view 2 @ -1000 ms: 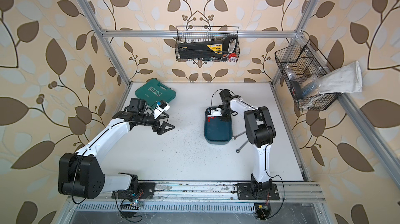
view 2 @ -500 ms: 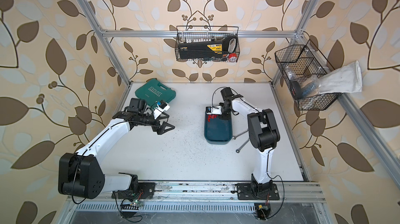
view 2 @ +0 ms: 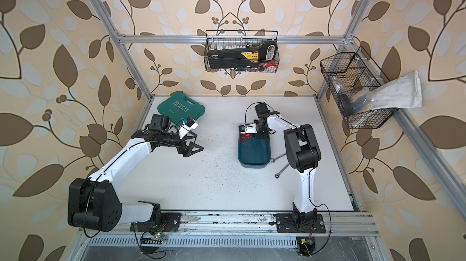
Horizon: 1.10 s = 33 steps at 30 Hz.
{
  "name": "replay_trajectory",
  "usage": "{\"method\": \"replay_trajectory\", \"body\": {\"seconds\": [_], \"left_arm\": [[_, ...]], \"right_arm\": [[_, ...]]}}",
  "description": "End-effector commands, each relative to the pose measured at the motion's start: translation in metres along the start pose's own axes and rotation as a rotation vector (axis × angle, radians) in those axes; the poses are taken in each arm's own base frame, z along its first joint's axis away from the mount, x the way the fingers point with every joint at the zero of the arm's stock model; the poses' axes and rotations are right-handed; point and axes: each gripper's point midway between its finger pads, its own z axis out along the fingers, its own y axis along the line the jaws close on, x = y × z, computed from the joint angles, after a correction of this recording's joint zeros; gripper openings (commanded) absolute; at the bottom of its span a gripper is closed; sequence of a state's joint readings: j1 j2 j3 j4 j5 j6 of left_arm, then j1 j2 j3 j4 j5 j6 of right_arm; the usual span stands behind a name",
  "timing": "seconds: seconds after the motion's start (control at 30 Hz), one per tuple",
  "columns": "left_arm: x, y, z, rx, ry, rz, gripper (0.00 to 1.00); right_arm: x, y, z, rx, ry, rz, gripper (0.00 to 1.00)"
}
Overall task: Take the screw protection sleeves out of the storage box
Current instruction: Pick up the screw protection sleeve from the storage box.
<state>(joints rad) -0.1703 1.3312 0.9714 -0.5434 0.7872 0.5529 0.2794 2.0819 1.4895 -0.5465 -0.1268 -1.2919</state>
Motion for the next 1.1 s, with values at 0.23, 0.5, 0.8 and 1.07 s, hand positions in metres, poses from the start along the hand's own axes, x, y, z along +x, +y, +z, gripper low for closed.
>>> {"method": "replay_trajectory", "body": {"seconds": [0.23, 0.5, 0.8, 1.07], "left_arm": [[-0.017, -0.007, -0.009, 0.009, -0.039, 0.056, 0.99], [-0.018, -0.008, -0.01, 0.009, -0.041, 0.062, 0.99], [-0.019, -0.009, -0.011, 0.009, -0.042, 0.067, 0.99], [-0.018, -0.007, -0.011, -0.002, -0.041, 0.069, 0.99]], "right_arm": [[0.016, 0.017, 0.019, -0.096, 0.094, -0.061, 0.37], [0.021, 0.026, 0.01, -0.111, 0.116, -0.074, 0.17], [0.002, 0.024, -0.015, -0.127, 0.04, 0.01, 0.0], [-0.016, 0.032, -0.056, -0.14, -0.042, 0.114, 0.0]]}}
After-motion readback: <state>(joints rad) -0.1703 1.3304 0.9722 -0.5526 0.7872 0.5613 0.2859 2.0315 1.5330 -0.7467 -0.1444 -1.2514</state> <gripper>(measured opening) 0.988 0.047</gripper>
